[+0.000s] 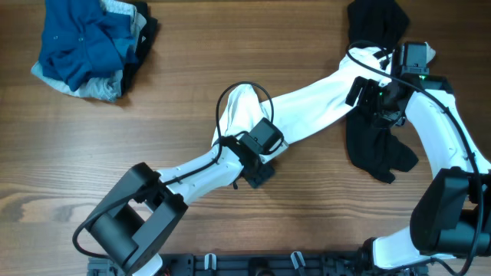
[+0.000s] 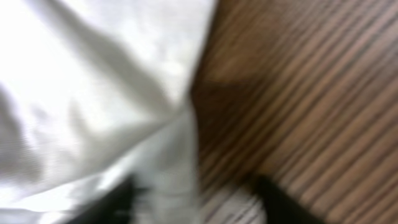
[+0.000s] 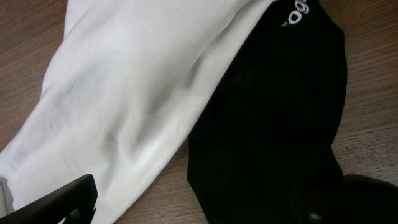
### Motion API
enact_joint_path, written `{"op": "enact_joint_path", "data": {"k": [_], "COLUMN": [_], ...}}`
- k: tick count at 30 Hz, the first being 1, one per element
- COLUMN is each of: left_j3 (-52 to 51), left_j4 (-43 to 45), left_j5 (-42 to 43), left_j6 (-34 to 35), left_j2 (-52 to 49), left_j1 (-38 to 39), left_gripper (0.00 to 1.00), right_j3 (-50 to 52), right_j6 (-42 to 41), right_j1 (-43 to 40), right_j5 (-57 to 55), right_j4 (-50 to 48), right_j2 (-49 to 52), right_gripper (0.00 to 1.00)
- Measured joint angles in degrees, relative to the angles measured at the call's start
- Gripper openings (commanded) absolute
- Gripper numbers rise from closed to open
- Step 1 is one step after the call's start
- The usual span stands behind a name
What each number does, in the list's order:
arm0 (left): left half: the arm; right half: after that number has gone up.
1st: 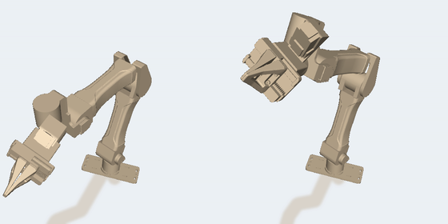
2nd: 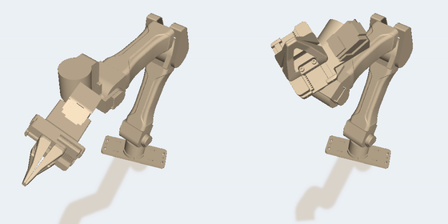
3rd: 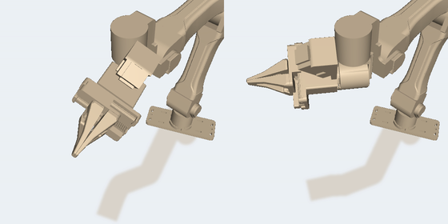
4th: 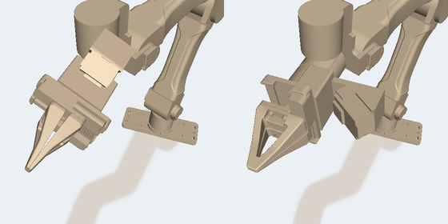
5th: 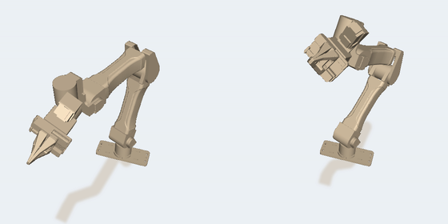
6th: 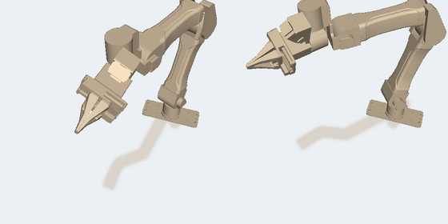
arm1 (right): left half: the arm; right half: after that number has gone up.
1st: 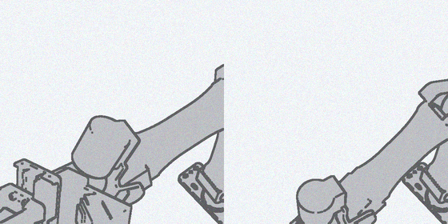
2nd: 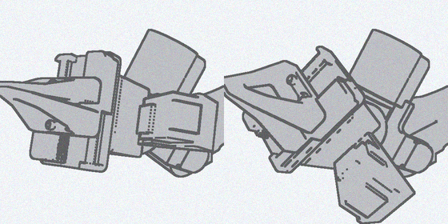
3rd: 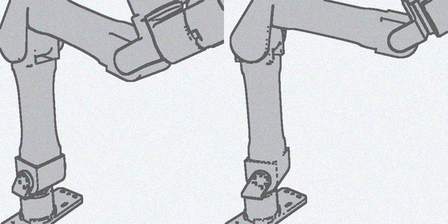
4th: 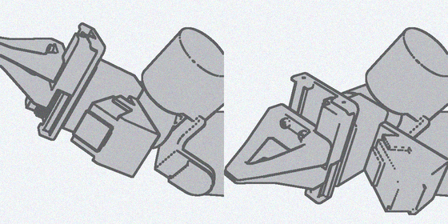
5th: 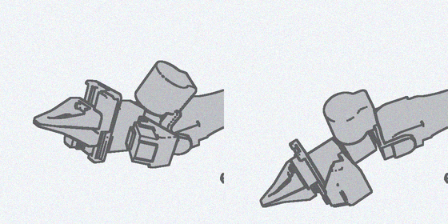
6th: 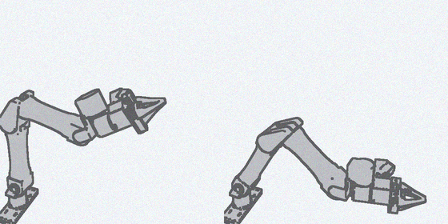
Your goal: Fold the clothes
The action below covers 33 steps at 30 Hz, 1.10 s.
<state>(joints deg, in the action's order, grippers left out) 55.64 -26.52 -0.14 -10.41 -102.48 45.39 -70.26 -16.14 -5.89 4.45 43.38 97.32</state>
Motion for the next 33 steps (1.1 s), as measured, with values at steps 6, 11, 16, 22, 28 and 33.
{"op": "enact_joint_path", "data": {"k": [6, 11, 16, 22, 28, 33], "left_j3": [0.48, 0.63, 0.76, 0.81, 0.90, 2.93], "left_j4": [0.44, 0.15, -0.31, -0.52, -0.90, -9.07], "left_j5": [0.37, 0.76, 0.85, 0.39, 0.44, 1.84], "left_j6": [-0.48, -0.48, -0.02, 1.55, 5.55, 8.44], "left_j2": [-0.50, -0.61, -0.61, -0.61, -0.61, -0.59], "left_j1": [-3.34, -5.07, -5.40, -5.77, -5.81, -7.21], "left_gripper": [0.85, 0.82, 0.39, 0.04, 0.04, 0.04], "right_j3": [0.02, 0.00, 0.00, 0.02, 0.00, 0.00], "right_j6": [0.00, 0.00, 0.00, 0.00, 0.00, 0.02], "right_j1": [0.00, 0.00, 0.00, 0.00, 0.00, 0.00], "right_j5": [0.02, 0.00, 0.02, 0.02, 0.00, 0.13], "right_j4": [0.04, 0.09, 0.22, 0.26, 0.26, 0.11], "right_j2": [0.02, 0.00, 0.02, 0.02, 0.02, 0.00], "right_gripper": [1.00, 1.00, 1.00, 0.99, 0.99, 0.96]}}
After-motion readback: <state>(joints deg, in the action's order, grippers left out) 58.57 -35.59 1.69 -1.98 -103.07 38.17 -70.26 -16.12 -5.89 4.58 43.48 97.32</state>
